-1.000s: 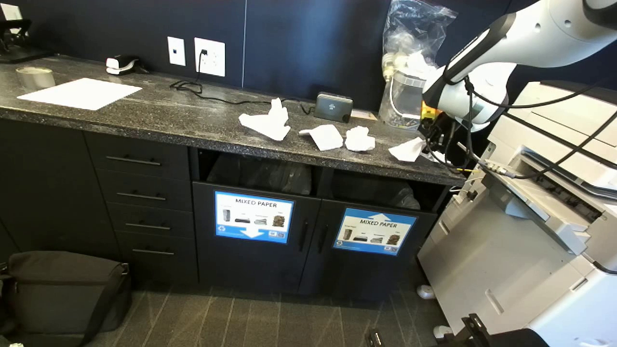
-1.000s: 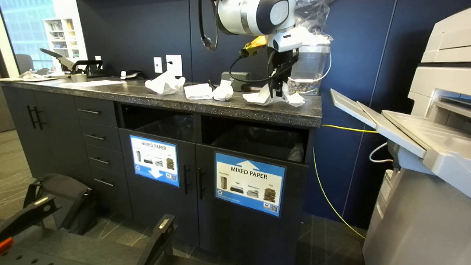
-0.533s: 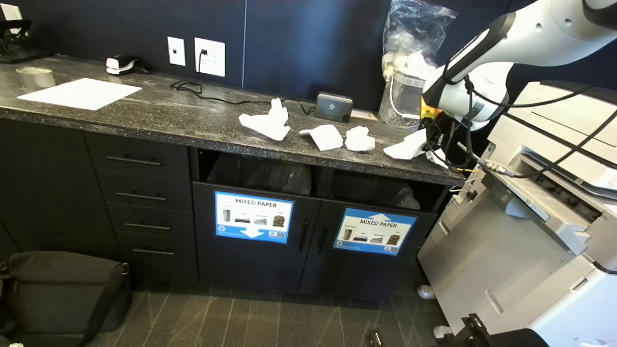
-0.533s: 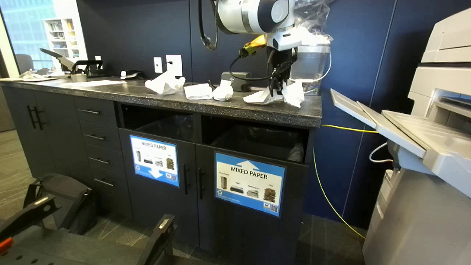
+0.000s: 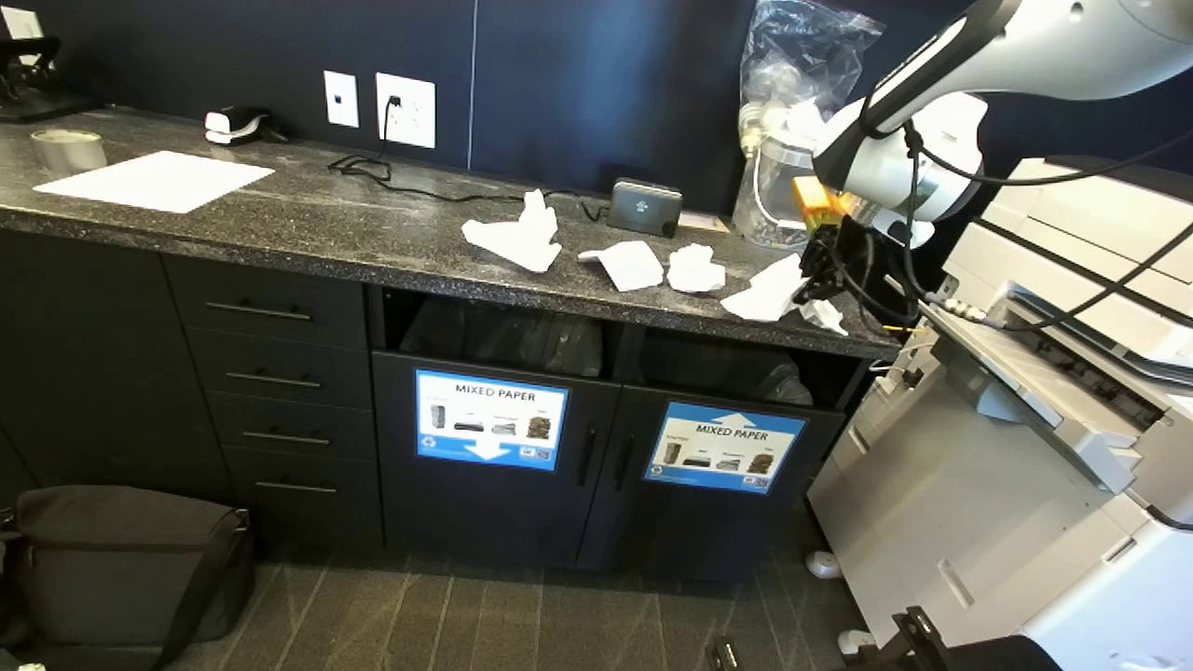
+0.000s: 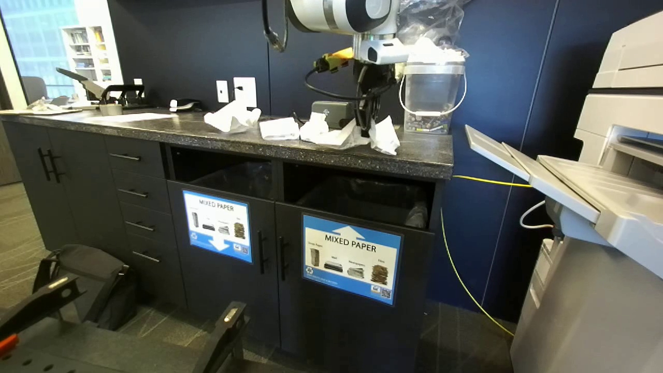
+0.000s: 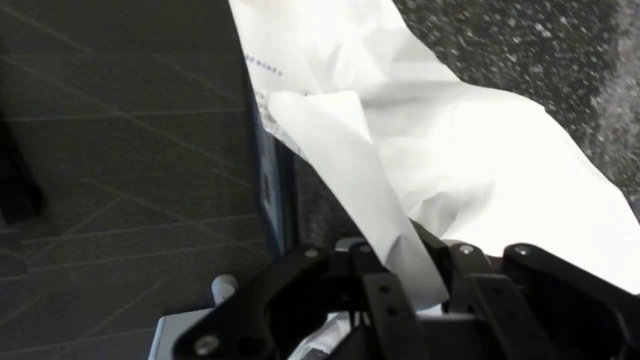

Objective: Pick up the paper from the counter and put it in the bin

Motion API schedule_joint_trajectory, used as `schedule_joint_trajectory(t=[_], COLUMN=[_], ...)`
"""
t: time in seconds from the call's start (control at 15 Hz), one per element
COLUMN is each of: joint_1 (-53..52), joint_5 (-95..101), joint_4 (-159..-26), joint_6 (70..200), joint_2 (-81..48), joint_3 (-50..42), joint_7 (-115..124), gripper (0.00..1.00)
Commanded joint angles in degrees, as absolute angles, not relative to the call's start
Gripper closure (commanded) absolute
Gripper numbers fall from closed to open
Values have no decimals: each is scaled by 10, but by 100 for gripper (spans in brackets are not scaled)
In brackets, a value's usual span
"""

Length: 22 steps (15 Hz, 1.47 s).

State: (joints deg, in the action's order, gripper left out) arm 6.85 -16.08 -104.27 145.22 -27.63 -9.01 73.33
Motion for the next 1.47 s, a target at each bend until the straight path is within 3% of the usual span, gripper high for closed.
schedule_joint_trajectory(t=[0.0, 0.4, 0.73, 1.4], joint_1=[55, 37, 30, 10], joint_5=[-142, -130, -156, -243], joint_4=[-1161, -1321, -1373, -1419], joint_6=[1383, 1344, 1375, 1674], joint_2=[-164, -56, -73, -211], joint_3=[-89, -71, -48, -12], joint_7=[693, 614, 564, 563], gripper=[91, 91, 91, 91])
